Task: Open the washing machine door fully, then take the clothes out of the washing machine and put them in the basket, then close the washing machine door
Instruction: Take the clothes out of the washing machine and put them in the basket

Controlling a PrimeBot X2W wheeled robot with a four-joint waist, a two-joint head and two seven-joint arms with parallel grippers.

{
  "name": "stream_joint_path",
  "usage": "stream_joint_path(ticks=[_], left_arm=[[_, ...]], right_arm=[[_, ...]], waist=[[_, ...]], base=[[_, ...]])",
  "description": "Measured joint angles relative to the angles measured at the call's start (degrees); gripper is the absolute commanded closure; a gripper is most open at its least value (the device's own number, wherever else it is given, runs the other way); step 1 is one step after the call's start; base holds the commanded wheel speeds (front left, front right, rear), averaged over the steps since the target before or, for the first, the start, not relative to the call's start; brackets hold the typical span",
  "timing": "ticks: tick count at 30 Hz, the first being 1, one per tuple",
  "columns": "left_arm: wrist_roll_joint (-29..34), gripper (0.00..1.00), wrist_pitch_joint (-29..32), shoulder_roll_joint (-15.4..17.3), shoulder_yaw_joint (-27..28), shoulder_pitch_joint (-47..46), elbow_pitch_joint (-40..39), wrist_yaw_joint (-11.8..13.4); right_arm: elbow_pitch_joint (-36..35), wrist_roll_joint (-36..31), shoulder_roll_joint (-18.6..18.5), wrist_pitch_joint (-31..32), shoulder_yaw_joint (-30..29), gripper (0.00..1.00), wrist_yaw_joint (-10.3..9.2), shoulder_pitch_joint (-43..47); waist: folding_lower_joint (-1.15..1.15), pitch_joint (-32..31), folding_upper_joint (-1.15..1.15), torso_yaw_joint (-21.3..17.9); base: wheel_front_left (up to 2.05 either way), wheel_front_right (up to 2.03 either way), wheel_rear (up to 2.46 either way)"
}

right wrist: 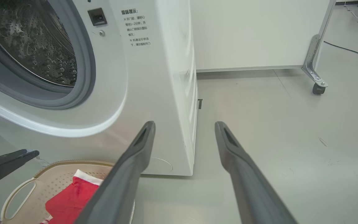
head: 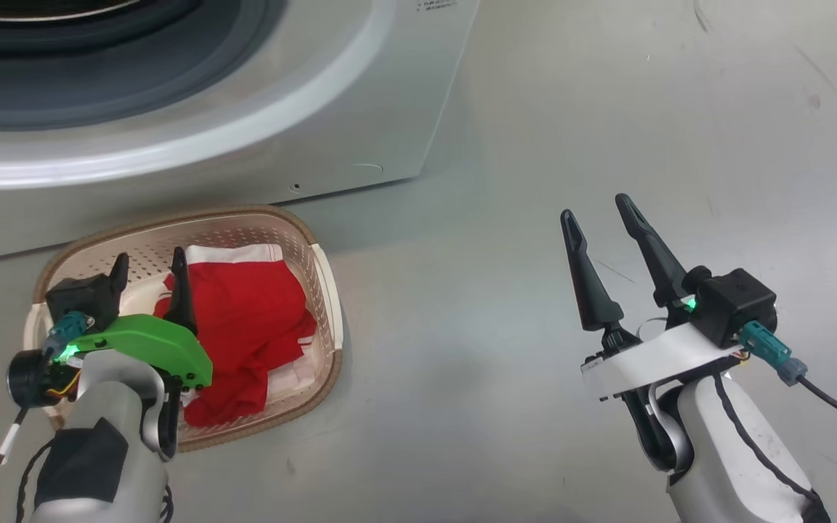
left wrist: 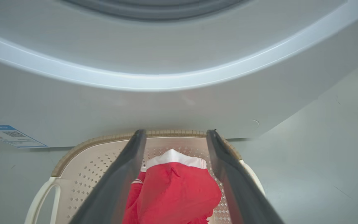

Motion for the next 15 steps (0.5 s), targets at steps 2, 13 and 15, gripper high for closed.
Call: stream_joint_path(ticks=[2, 13, 15], left_arm=[[0.6, 0.0, 0.0, -0.1, -0.4, 0.4, -1.3, -0.4], [3.1, 0.0, -0.2, -1.0, -1.4, 3.8, -14.0, -1.0], [3.5, 0.0, -0.2, -1.0, -1.2, 4.4, -17.0, -1.0]], right_arm=[[0.3, -0.4, 0.0, 0.0, -0.4, 0.0, -0.05, 0.8], [1.9, -1.6, 0.0, 0.0, -2.8, 0.0, -0.44, 5.7], [2.2, -1.9, 0.0, 0.0, -2.9, 0.0, -0.44, 6.6]], waist=[[0.0, -1.4, 0.0, 0.5], [0.0, -9.7, 0.0, 3.8], [0.0, -11.2, 0.0, 4.4]], base=[[0.0, 0.0, 0.0], [0.0, 0.0, 0.0], [0.0, 0.0, 0.0]])
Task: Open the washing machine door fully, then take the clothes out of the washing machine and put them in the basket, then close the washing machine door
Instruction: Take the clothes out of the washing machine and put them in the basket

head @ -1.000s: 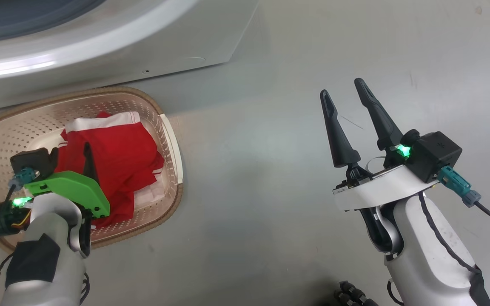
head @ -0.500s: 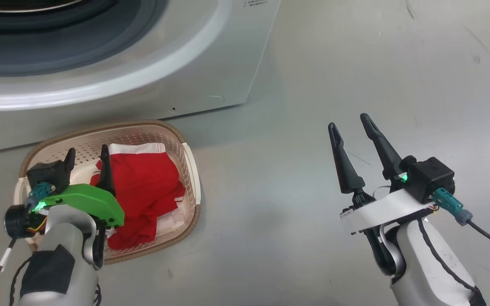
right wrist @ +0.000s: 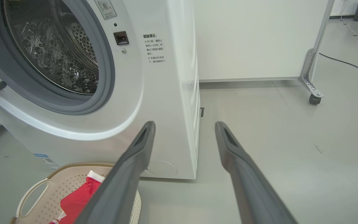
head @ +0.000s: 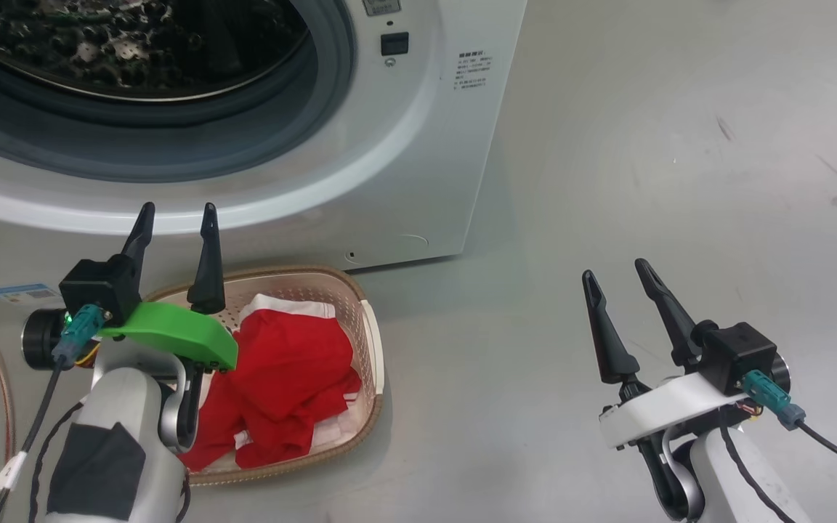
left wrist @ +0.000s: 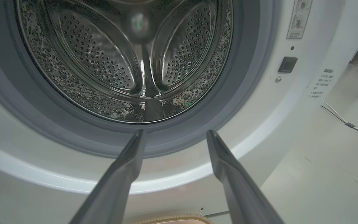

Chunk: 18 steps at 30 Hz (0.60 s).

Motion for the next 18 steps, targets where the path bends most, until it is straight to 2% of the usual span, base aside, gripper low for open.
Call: stream_joint_path(ticks=[9, 18], left_arm=[[0.8, 0.0, 0.0, -0.1, 0.0, 8.6, -7.0, 0.2], [1.1, 0.0, 0.0, -0.1, -0.7, 17.0, -12.0, 2.0]], right_arm=[[0.5, -0.2, 0.0, 0.0, -0.5, 0.0, -0.05, 4.1], [0.2, -0.6, 0.1, 0.0, -0.6, 0.0, -0.51, 7.8]], waist=[[0.0, -6.6, 0.0, 2.3], [0.0, -12.3, 0.0, 3.7]], base=[[0.0, 0.0, 0.0], [0.0, 0.0, 0.0]])
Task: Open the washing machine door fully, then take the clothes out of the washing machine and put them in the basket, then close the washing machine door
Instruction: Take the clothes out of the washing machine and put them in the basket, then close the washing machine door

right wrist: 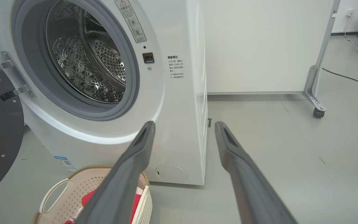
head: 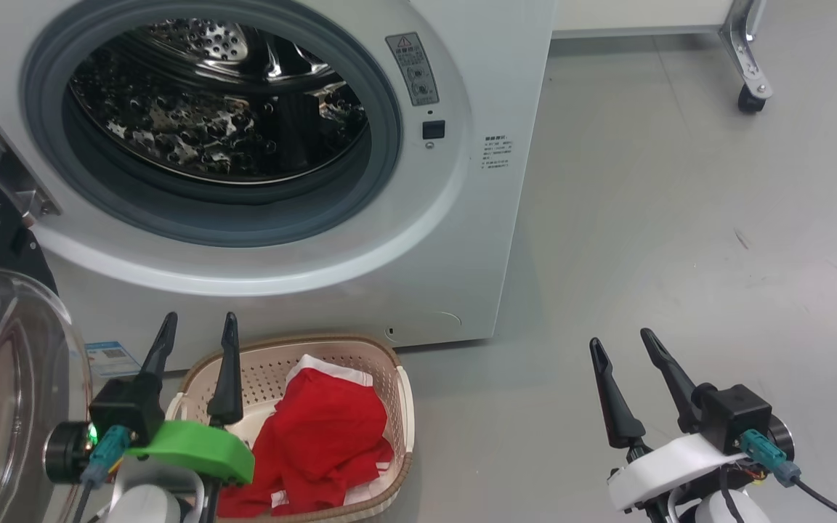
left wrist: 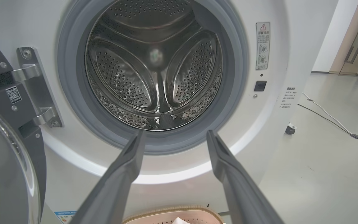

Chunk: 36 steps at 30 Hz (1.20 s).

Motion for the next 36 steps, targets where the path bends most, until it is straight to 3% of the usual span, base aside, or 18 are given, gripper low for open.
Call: stream_joint_path(ticks=[15, 36], left_arm=[[0.0, 0.0, 0.4, 0.1, -1.0, 11.2, -6.2, 1.7], [1.7, 0.0, 3.4, 0.3, -1.7, 16.9, -14.0, 3.2]], right_arm=[[-0.8, -0.5, 0.0, 0.0, 0.0, 0.0, -0.55, 4.0], [-2.4, -1.0, 0.1, 0.0, -0.5, 0.0, -1.09, 5.4]], waist=[[0.0, -4.9, 0.0, 1.2], [0.0, -4.9, 0.0, 1.2]], base=[[0.0, 0.0, 0.0], [0.0, 0.0, 0.0]])
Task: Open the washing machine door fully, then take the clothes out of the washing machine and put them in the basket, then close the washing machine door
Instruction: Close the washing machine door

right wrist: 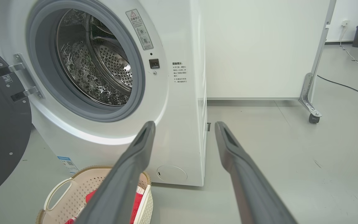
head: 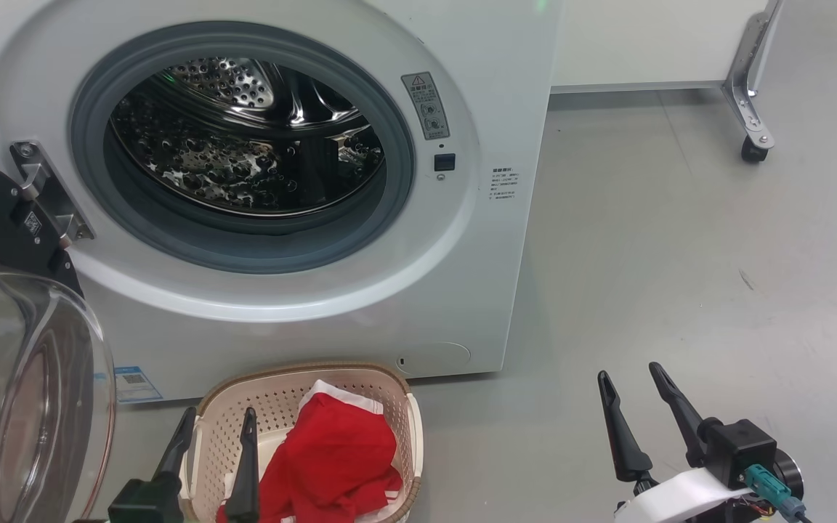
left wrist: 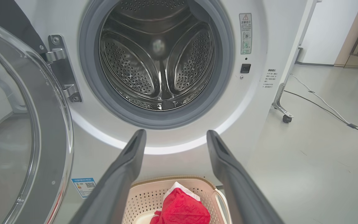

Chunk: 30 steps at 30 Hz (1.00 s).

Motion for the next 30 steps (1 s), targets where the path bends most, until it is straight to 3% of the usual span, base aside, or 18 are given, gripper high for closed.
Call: stream_joint_path(ticks=[30], left_arm=[[1.5, 0.0, 3.9, 0.7, -0.2, 3.3, -6.1, 1.2]], right_arm=[[-0.7, 0.0, 0.0, 0.0, 0.0, 0.0, -0.38, 0.7]], waist=[[0.0, 0.0, 0.0, 0.1]], base=[[-0.16, 0.16, 0.0]])
